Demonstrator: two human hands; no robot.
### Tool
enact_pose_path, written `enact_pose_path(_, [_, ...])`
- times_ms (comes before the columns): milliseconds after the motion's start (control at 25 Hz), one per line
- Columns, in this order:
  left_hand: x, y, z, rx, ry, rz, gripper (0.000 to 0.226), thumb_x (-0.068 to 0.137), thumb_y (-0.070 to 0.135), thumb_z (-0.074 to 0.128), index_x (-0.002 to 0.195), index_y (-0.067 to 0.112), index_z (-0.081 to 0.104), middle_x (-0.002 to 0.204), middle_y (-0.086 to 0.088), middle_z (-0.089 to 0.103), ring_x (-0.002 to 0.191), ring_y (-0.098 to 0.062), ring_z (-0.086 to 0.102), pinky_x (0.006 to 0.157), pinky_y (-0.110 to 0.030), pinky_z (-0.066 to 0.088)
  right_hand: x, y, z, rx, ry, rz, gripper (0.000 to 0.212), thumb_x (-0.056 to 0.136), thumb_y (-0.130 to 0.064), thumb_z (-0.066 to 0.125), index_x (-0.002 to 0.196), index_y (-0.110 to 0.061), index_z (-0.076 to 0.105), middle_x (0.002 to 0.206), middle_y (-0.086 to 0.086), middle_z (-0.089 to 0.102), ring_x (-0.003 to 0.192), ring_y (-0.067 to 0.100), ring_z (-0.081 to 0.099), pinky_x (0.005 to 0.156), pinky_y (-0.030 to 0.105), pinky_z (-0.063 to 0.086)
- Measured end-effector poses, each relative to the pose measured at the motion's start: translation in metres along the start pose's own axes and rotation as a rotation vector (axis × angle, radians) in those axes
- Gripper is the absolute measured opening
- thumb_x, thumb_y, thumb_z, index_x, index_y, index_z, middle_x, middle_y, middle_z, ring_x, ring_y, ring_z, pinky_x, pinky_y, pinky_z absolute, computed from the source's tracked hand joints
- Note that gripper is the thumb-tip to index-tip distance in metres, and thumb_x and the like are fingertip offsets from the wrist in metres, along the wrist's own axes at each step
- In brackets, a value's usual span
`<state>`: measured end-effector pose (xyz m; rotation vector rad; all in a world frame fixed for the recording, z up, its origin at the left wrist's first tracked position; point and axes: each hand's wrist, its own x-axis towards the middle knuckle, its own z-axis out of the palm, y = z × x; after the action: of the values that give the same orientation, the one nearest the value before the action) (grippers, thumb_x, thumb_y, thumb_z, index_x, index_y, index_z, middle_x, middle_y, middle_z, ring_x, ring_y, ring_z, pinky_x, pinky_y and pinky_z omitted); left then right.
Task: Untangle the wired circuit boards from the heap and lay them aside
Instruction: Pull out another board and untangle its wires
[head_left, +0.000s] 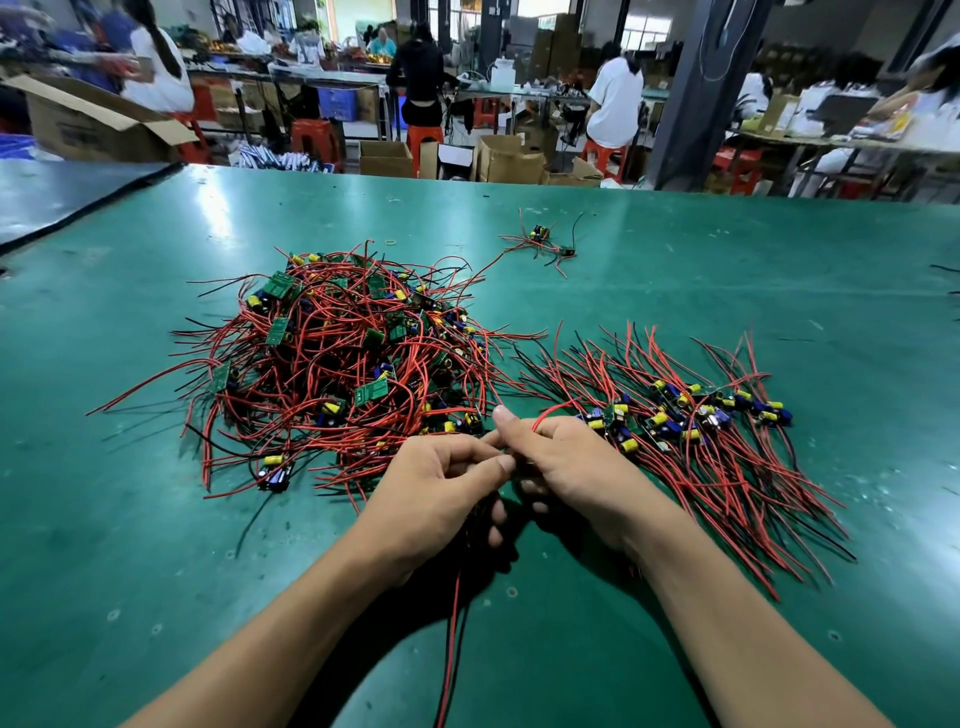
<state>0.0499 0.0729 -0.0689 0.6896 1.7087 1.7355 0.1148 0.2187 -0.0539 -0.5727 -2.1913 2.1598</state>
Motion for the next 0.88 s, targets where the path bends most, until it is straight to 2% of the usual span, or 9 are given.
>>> enact_pose_path(80, [0.0, 0.001, 0.0, -0.005, -0.003, -0.008, 0.018, 0.093, 0.015, 0.065, 0.084, -0.001, 0.067, 0.057, -0.015, 0.062, 0.044, -0.023, 0.058, 0.049, -0.026, 0.049, 0.0, -0.001, -0.007, 0.029, -0.058, 0.04, 0.043, 0.101, -0.049, 0.052, 0.094, -0.012, 0.074, 0.05, 0.0, 0.036, 0.04, 0.008, 0.025, 0.041, 0.018, 0.025])
enact_pose_path(160, [0.0, 0.002, 0.0, 0.001, -0.007, -0.015, 0.018, 0.093, 0.015, 0.065, 0.084, -0.002, 0.066, 0.056, -0.014, 0.062, 0.044, -0.023, 0.057, 0.048, -0.026, 0.049, 0.001, -0.002, -0.012, 0.019, -0.068, 0.046, 0.042, 0.102, -0.045, 0.052, 0.097, -0.008, 0.071, 0.051, -0.001, 0.034, 0.04, 0.008, 0.025, 0.042, 0.017, 0.024])
enact_pose_path(280, [-0.001, 0.004, -0.002, 0.024, -0.017, -0.011, 0.016, 0.092, 0.014, 0.065, 0.083, 0.001, 0.068, 0.056, -0.013, 0.062, 0.043, -0.023, 0.057, 0.047, -0.024, 0.047, 0.004, 0.001, -0.018, -0.009, 0.038, 0.029, 0.042, 0.106, -0.039, 0.047, 0.103, -0.002, 0.067, 0.045, -0.007, 0.036, 0.034, 0.006, 0.028, 0.04, 0.016, 0.026])
enact_pose_path(520, [-0.001, 0.006, -0.004, 0.056, -0.079, -0.029, 0.016, 0.092, 0.016, 0.066, 0.085, 0.002, 0.069, 0.057, -0.013, 0.063, 0.043, -0.022, 0.057, 0.046, -0.023, 0.046, 0.015, 0.006, -0.012, -0.282, 0.292, -0.096, 0.027, 0.106, -0.031, 0.044, 0.108, -0.02, 0.068, 0.052, -0.005, 0.046, 0.042, 0.008, 0.039, 0.052, 0.027, 0.034])
enact_pose_path(600, [-0.002, 0.008, -0.005, 0.056, -0.1, -0.03, 0.016, 0.092, 0.015, 0.066, 0.084, 0.002, 0.07, 0.056, -0.013, 0.062, 0.042, -0.022, 0.056, 0.046, -0.023, 0.046, 0.016, 0.007, -0.014, -0.374, 0.369, -0.192, 0.028, 0.105, -0.03, 0.049, 0.106, -0.013, 0.071, 0.058, -0.007, 0.053, 0.049, 0.007, 0.045, 0.057, 0.026, 0.038])
enact_pose_path(680, [-0.002, 0.009, -0.006, 0.056, -0.119, -0.029, 0.016, 0.092, 0.014, 0.065, 0.084, 0.001, 0.069, 0.056, -0.012, 0.062, 0.042, -0.022, 0.056, 0.046, -0.023, 0.046, 0.014, 0.007, -0.015, -0.448, 0.447, -0.321, 0.024, 0.102, -0.028, 0.057, 0.102, -0.012, 0.074, 0.074, -0.012, 0.064, 0.063, -0.003, 0.055, 0.068, 0.011, 0.042])
enact_pose_path(760, [-0.002, 0.01, -0.007, 0.044, -0.127, -0.036, 0.016, 0.092, 0.013, 0.065, 0.083, 0.001, 0.069, 0.055, -0.012, 0.062, 0.041, -0.022, 0.055, 0.046, -0.022, 0.046, 0.013, 0.007, -0.015, -0.528, 0.509, -0.438, 0.024, 0.101, -0.026, 0.061, 0.111, -0.01, 0.076, 0.096, -0.01, 0.07, 0.086, -0.009, 0.059, 0.08, -0.002, 0.036])
enact_pose_path(840, [-0.002, 0.01, -0.008, 0.027, -0.129, -0.041, 0.015, 0.092, 0.012, 0.065, 0.083, 0.002, 0.07, 0.055, -0.013, 0.061, 0.04, -0.021, 0.055, 0.045, -0.022, 0.045, 0.013, 0.008, -0.016, -0.571, 0.565, -0.508, 0.028, 0.101, -0.028, 0.06, 0.113, -0.008, 0.075, 0.105, -0.005, 0.07, 0.1, -0.001, 0.06, 0.087, -0.002, 0.034])
enact_pose_path(880, [-0.002, 0.011, -0.007, 0.018, -0.129, -0.044, 0.014, 0.092, 0.012, 0.065, 0.083, 0.002, 0.069, 0.055, -0.013, 0.061, 0.04, -0.021, 0.054, 0.045, -0.022, 0.045, 0.014, 0.009, -0.018, -0.557, 0.599, -0.526, 0.029, 0.1, -0.029, 0.06, 0.111, -0.007, 0.075, 0.104, -0.006, 0.07, 0.099, -0.001, 0.061, 0.086, 0.0, 0.036])
